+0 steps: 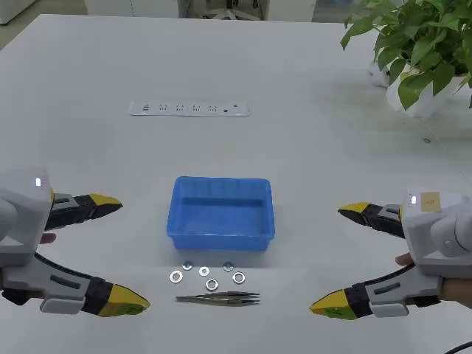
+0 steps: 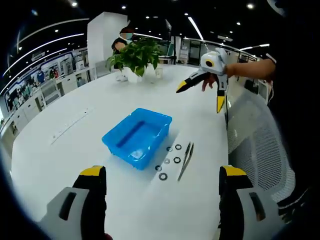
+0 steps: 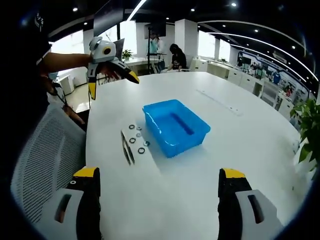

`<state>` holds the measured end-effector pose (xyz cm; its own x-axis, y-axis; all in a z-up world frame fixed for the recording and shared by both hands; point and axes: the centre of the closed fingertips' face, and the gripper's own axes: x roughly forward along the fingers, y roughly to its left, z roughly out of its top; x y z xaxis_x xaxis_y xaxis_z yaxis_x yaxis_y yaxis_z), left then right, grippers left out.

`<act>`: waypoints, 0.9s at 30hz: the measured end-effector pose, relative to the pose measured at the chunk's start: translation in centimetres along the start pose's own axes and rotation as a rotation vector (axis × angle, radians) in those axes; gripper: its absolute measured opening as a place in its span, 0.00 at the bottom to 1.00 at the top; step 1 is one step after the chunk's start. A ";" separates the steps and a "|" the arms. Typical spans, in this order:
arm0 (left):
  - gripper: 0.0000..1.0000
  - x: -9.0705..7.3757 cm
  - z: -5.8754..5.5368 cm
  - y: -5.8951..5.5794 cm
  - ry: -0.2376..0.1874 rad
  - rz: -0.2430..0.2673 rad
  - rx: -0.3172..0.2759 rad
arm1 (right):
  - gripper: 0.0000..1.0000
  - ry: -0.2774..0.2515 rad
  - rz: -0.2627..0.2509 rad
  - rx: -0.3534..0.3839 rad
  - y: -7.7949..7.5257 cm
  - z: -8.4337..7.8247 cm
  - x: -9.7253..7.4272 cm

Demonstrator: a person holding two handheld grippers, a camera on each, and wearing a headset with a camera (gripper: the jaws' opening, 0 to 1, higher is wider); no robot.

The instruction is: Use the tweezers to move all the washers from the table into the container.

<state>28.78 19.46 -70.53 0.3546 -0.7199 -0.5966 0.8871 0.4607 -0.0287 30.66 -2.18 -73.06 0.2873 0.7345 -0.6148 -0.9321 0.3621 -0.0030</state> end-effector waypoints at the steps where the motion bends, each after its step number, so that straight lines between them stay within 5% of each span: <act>1: 0.99 0.0 0.0 0.0 0.000 0.000 0.000 | 0.99 0.000 0.001 0.000 0.0 0.0 0.0; 27: 0.99 0.0 0.0 0.0 0.001 -0.001 0.005 | 0.99 -0.002 0.001 -0.005 0.0 0.1 0.1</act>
<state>28.75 19.41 -70.49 0.3537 -0.7196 -0.5975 0.8887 0.4579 -0.0254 30.72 -2.02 -73.02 0.2864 0.7362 -0.6132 -0.9336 0.3583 -0.0059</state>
